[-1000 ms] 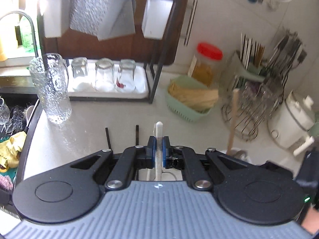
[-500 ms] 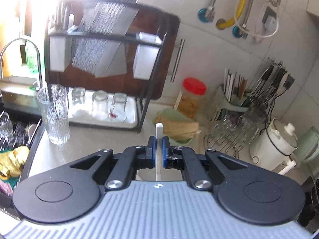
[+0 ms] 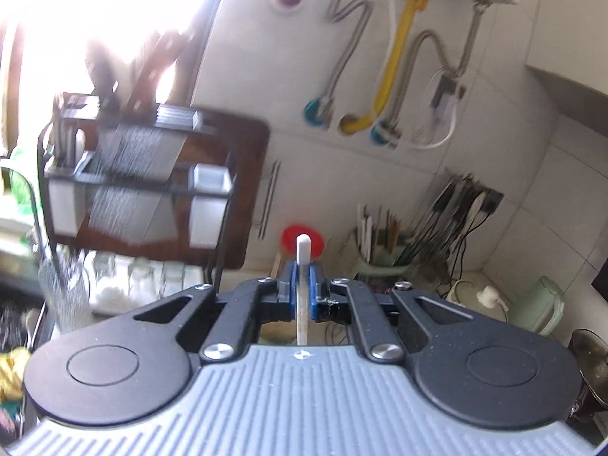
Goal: Organize utensils
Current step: 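Lift the white chopstick with the left tool and lower it into the pot, then open the left tool to release the chopstick in the pot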
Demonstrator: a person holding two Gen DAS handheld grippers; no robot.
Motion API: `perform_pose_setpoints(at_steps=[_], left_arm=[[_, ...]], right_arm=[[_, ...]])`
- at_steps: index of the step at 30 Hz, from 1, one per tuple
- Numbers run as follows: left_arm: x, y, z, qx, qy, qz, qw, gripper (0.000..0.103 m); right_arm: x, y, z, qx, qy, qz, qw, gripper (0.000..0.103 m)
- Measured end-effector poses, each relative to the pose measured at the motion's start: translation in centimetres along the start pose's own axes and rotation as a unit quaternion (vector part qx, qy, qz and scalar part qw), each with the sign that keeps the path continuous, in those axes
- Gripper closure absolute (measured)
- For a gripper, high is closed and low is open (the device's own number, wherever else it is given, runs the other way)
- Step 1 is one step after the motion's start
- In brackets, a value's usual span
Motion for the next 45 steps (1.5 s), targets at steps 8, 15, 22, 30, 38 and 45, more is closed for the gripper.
perform_pose_setpoints(at_steps=[8, 15, 22, 30, 38, 45], left_arm=[[2.1, 0.9, -1.6, -0.013, -0.020, -0.030, 0.9992, 0.096], [2.4, -0.7, -4.1, -0.037, -0.030, -0.031, 0.9984, 0.096], [1.8, -3.2, -6.3, -0.053, -0.030, -0.038, 0.9975, 0.096], [0.7, -5.9, -7.4, -0.095, -0.018, -0.013, 0.9952, 0.096], [0.1, -8.5, -7.6, -0.162, -0.011, 0.025, 0.9864, 0.096], [-0.6, -10.2, -8.3, -0.213, -0.005, 0.073, 0.9742, 0.095]], right_arm=[[0.0, 0.0, 0.0, 0.001, -0.001, -0.004, 1.000, 0.012], [0.1, -0.2, 0.1, 0.007, -0.001, -0.007, 1.000, 0.012], [0.2, -0.2, 0.1, 0.009, 0.000, -0.007, 1.000, 0.012], [0.3, -0.3, 0.2, 0.012, 0.003, -0.006, 1.000, 0.012], [0.3, -0.3, 0.2, 0.012, 0.007, -0.007, 1.000, 0.013], [0.3, -0.4, 0.3, 0.016, 0.008, -0.008, 1.000, 0.013]])
Point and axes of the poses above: each gripper's, at about its wrist camera, not at the fingertips, and z roughly against the way its jaws point, x to its right, y to its top, the point moved 5 cm from there along -z, roughly the way its jaws point, and after that the axes turned 14 degrees about -y, right-handed, at the moved point
